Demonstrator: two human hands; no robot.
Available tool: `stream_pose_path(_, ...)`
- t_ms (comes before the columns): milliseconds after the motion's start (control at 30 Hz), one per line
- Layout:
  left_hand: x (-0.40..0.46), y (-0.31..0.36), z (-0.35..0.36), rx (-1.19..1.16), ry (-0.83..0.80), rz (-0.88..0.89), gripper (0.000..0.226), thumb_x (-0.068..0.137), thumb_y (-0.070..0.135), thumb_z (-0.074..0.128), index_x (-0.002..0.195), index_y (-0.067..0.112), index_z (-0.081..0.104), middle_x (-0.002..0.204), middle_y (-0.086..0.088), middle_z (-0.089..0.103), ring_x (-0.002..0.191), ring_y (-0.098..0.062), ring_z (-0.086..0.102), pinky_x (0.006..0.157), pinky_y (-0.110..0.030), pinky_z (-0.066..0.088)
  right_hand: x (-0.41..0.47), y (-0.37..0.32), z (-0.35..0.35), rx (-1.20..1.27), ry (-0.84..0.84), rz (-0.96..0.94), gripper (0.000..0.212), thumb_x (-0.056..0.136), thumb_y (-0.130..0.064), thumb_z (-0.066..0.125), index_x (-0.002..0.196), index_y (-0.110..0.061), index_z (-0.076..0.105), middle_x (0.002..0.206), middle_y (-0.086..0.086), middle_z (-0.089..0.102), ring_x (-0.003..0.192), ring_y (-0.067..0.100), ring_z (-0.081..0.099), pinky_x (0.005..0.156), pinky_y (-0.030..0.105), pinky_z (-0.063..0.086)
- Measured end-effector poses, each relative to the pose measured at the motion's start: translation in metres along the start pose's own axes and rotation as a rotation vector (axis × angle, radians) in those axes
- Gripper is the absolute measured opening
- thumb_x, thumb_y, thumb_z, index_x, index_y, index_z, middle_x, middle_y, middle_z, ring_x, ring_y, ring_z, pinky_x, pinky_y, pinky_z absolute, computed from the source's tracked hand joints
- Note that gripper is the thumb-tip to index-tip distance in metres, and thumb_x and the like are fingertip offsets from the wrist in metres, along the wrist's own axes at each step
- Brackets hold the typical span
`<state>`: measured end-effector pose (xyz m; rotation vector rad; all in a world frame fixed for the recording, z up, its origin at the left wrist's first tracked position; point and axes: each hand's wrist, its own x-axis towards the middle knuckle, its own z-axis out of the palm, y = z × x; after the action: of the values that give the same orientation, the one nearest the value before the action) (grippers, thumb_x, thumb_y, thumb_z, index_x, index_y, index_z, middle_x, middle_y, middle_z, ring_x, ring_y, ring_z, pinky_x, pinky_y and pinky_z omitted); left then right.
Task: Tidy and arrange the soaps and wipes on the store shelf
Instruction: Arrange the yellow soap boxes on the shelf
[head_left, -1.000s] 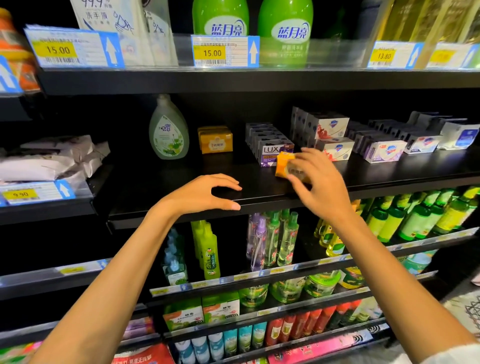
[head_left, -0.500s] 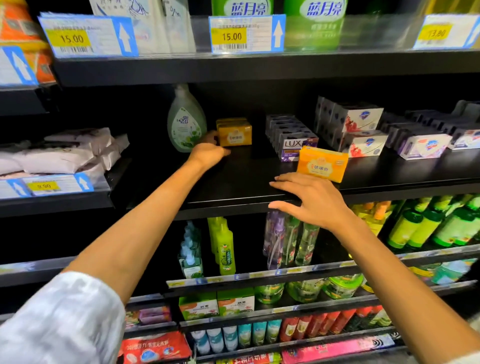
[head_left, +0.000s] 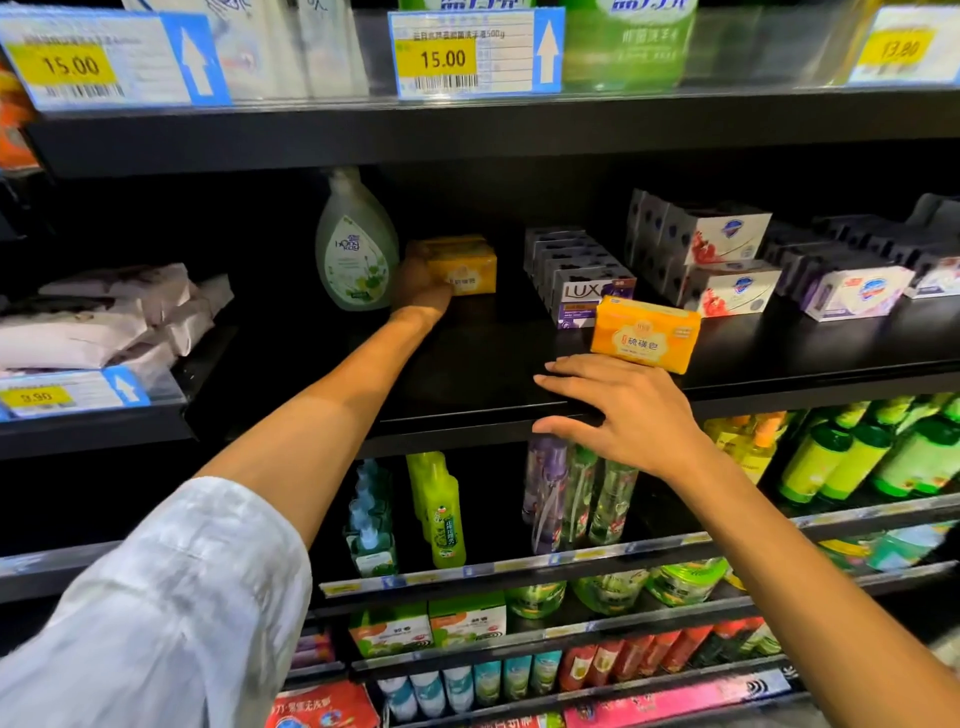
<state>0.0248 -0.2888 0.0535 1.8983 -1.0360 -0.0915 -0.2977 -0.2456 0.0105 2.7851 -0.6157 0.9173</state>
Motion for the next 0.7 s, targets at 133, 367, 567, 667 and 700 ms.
stream_pose_path(133,-0.011,0.0,-0.005,-0.03,0.065,0.065,0.042,0.089,0.004,0.06,0.13,0.003,0.051,0.122,-0.015,0.065,0.112,-0.03,0.062,0.084,-0.031,0.043,0.0,-0.001,0.0,0.009,0.014,0.006,0.061,0.094,-0.077,0.046,0.132,-0.036,0.071,0.137,-0.012,0.067,0.129,0.01,0.061,0.086,0.037,0.06)
stream_pose_path(367,-0.021,0.003,-0.021,0.013,-0.042,0.116,0.04,0.088,0.013,0.078,0.127,0.007,0.07,0.122,-0.016,0.073,0.115,-0.031,0.067,0.093,-0.03,0.052,0.0,-0.003,-0.003,0.039,0.005,0.026,0.067,0.092,-0.082,0.04,0.131,-0.037,0.071,0.135,-0.012,0.068,0.129,0.01,0.061,0.085,0.039,0.061)
stream_pose_path(567,-0.057,0.006,-0.043,-0.327,-0.109,-0.025,0.046,0.081,0.003,0.085,0.124,0.003,0.068,0.118,-0.012,0.072,0.111,-0.029,0.069,0.097,-0.041,0.058,0.002,-0.008,-0.011,0.067,-0.076,0.087,0.072,0.088,-0.087,0.038,0.132,-0.04,0.069,0.138,-0.014,0.066,0.132,0.009,0.058,0.093,0.041,0.058)
stream_pose_path(667,-0.089,0.017,-0.061,-0.531,-0.176,-0.041,0.049,0.082,0.0,0.083,0.128,0.006,0.065,0.118,-0.009,0.068,0.103,-0.02,0.07,0.077,-0.027,0.062,0.007,-0.014,-0.02,0.135,-0.162,0.156,0.075,0.085,-0.089,0.038,0.138,-0.044,0.062,0.138,-0.016,0.065,0.132,0.009,0.057,0.099,0.037,0.053)
stream_pose_path(700,-0.099,0.021,-0.067,-0.562,-0.197,-0.033,0.049,0.083,0.002,0.084,0.128,0.007,0.065,0.119,-0.008,0.067,0.102,-0.017,0.07,0.07,-0.021,0.06,0.009,-0.016,-0.023,0.223,-0.174,0.211,0.072,0.084,-0.089,0.042,0.141,-0.046,0.058,0.136,-0.018,0.065,0.13,0.008,0.058,0.099,0.036,0.052)
